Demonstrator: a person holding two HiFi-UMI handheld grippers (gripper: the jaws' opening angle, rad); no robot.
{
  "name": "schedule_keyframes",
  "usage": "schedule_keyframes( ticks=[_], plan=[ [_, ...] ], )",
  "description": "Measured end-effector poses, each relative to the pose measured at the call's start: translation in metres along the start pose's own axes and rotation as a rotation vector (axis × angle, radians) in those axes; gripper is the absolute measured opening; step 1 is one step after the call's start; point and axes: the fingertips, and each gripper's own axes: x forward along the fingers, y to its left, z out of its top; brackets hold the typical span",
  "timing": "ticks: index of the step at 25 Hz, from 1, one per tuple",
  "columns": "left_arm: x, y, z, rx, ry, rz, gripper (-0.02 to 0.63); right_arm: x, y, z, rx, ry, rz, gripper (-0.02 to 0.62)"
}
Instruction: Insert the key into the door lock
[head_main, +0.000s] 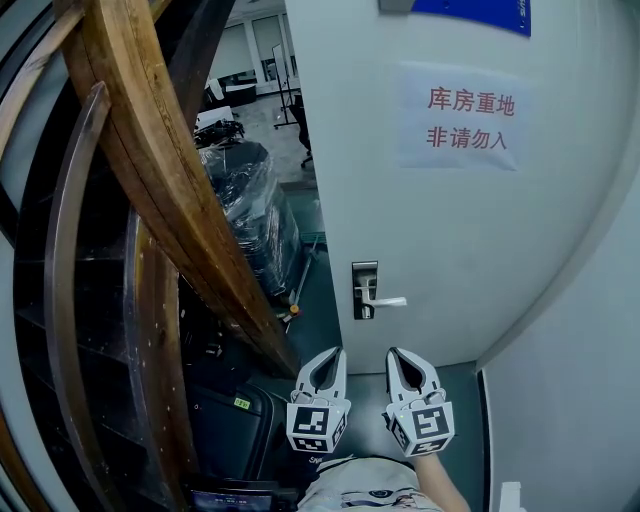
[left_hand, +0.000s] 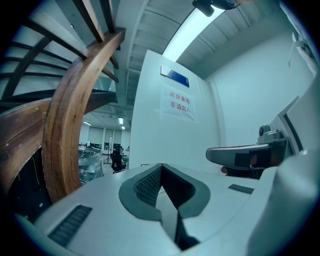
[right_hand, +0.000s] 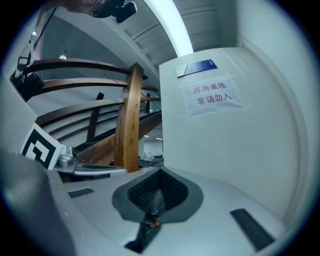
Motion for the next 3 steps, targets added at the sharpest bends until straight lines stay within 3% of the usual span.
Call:
schedule_keyframes(
  ticks=[3],
  plan=[
    [0.0012, 0.0022, -0.0003, -0.002, -0.002, 0.001, 0.005, 0.0022, -0.0002, -0.0014, -0.004, 0.004, 0.0, 0.006]
  ],
)
